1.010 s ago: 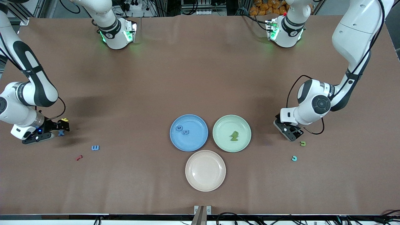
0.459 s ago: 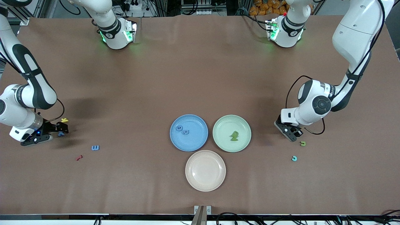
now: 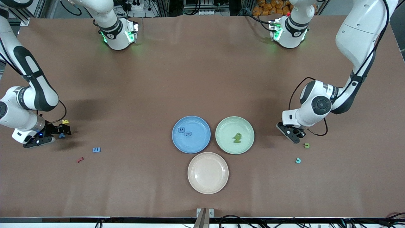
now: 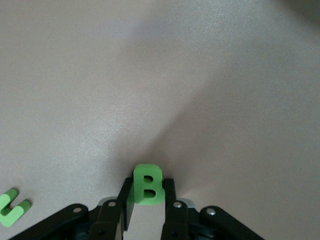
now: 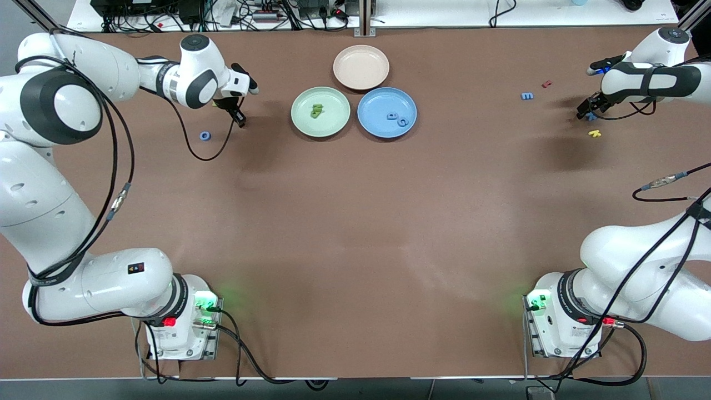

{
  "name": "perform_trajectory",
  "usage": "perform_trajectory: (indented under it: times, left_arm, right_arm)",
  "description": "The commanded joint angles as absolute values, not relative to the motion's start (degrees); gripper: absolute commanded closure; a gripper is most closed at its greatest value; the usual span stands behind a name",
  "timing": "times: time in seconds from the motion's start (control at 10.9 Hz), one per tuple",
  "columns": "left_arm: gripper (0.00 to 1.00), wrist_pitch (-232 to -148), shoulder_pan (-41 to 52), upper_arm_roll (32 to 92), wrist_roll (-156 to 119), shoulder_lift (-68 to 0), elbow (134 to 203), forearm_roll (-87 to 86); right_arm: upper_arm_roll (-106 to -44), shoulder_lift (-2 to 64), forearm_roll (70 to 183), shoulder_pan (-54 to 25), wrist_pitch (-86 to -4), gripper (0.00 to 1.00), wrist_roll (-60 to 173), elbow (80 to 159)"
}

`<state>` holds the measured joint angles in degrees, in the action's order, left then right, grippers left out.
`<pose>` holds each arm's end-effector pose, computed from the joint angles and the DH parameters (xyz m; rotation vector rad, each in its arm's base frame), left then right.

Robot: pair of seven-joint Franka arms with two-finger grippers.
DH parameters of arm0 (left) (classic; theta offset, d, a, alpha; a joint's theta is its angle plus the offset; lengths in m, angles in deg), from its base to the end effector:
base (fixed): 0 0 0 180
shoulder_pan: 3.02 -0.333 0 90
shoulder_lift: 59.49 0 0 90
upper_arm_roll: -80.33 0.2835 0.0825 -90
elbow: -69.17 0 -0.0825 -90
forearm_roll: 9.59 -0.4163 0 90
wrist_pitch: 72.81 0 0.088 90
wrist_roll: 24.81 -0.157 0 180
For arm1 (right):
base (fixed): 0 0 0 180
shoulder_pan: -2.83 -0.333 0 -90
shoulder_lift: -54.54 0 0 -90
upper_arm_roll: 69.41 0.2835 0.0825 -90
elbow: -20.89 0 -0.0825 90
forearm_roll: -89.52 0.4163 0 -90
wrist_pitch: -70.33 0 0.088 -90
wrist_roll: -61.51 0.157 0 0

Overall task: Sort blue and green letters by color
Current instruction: 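Grasp green B with the left gripper while the right gripper grasps blue X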

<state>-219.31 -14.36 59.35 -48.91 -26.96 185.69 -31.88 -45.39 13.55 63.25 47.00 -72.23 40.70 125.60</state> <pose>0.5878 -0.1136 0.0749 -2.8345 1.3008 -0.0226 0.6082 -0.2235 0.0706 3.0868 0.4337 0.0498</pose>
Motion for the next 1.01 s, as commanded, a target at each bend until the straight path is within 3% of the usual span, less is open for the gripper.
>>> perform_trajectory:
  times: [0.0,0.09,0.18,0.92]
  left_arm:
    - [0.90,-219.33,-14.18,59.67,-45.82,-26.44,185.28,-33.93]
    - [0.93,-219.33,-14.18,59.67,-45.55,-26.36,185.28,-33.84]
    - [0.95,-219.33,-14.18,59.67,-44.77,-26.36,185.19,-33.93]
    - [0.95,-204.21,-13.22,55.02,-34.78,-26.97,174.82,-32.09]
  right_arm:
    - [-44.80,12.62,62.01,48.36,-72.23,0.38,40.06,126.00]
    - [-44.89,12.62,61.93,48.44,-72.23,0.73,39.45,126.18]
    - [-44.89,12.62,61.92,48.53,-72.32,0.99,37.53,126.10]
    - [-44.02,13.76,62.63,47.83,-72.05,1.00,37.42,125.39]
